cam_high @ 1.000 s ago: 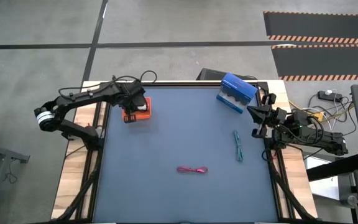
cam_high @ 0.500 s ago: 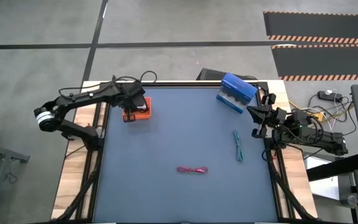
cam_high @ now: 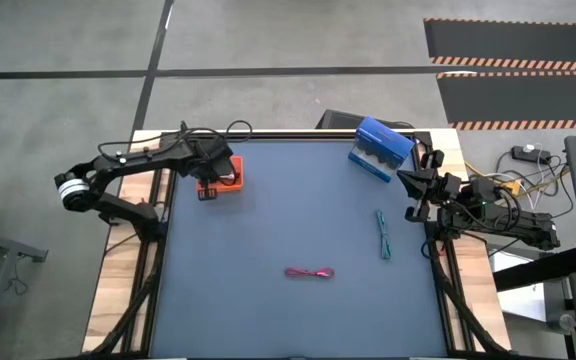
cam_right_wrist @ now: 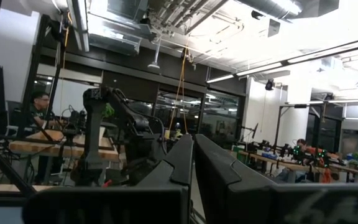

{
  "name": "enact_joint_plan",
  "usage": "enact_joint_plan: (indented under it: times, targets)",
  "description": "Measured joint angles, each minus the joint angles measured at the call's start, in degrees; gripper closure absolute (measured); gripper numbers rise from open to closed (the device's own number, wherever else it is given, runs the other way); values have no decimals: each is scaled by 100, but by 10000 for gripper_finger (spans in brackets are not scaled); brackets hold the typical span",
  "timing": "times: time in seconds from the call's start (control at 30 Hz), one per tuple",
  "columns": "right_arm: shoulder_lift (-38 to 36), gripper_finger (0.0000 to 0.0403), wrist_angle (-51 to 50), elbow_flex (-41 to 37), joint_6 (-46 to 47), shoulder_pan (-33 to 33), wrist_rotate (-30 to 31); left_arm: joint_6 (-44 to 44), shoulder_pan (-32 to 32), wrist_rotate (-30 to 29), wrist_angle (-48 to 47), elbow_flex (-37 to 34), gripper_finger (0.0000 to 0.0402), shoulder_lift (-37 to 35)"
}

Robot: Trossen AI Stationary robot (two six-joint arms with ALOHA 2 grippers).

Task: Pick and place USB-C Cables
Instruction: Put the white charger cable into the orange basket

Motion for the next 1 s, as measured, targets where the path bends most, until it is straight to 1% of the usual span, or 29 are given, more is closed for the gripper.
enact_joint_plan:
  times: [0.6, 1.0]
  targets:
    - [0, 394, 3, 0, -27, 0, 1, -17, 0, -2, 72, -24, 390, 0]
    - [0, 394, 12, 0, -59, -1, 1, -20, 0, -2, 102, -307, 390, 0]
